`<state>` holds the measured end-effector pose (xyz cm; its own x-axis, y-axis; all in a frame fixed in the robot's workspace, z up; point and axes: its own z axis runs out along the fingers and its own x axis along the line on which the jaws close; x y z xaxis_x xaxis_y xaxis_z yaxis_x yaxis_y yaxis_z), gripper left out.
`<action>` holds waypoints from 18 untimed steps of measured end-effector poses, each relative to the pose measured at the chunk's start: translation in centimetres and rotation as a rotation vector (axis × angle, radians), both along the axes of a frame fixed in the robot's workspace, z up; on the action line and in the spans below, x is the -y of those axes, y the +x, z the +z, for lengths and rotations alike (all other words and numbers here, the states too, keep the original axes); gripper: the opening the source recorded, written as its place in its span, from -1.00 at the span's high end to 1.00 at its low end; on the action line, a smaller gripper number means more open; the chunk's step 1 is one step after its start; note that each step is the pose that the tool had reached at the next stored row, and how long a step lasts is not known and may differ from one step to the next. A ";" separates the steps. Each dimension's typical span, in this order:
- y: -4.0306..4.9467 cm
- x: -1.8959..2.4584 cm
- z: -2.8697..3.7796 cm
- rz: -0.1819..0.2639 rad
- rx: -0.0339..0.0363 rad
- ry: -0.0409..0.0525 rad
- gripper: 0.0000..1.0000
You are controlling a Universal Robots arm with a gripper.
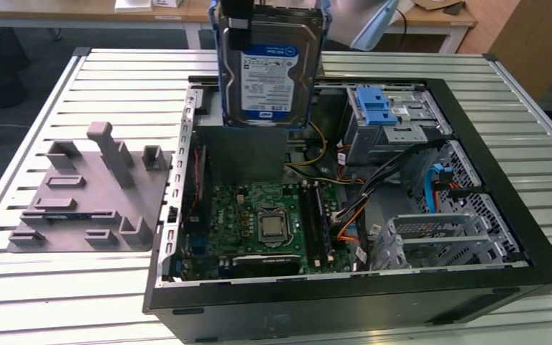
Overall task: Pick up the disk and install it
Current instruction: 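Pick up the disk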
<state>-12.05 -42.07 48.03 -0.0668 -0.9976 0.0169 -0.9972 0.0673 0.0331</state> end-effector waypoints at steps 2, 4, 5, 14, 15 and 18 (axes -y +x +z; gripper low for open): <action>0.75 0.09 -0.07 0.000 -0.0014 0.0000 0.27; 1.47 0.18 -0.12 0.000 -0.0022 0.0001 0.27; 1.79 0.21 -0.14 0.000 -0.0024 0.0000 0.27; 2.68 0.53 -0.37 0.016 -0.0024 -0.0002 0.27; 2.69 0.65 -0.39 0.016 -0.0017 0.0000 0.27; 2.91 0.81 -0.41 0.016 0.0023 -0.0001 0.27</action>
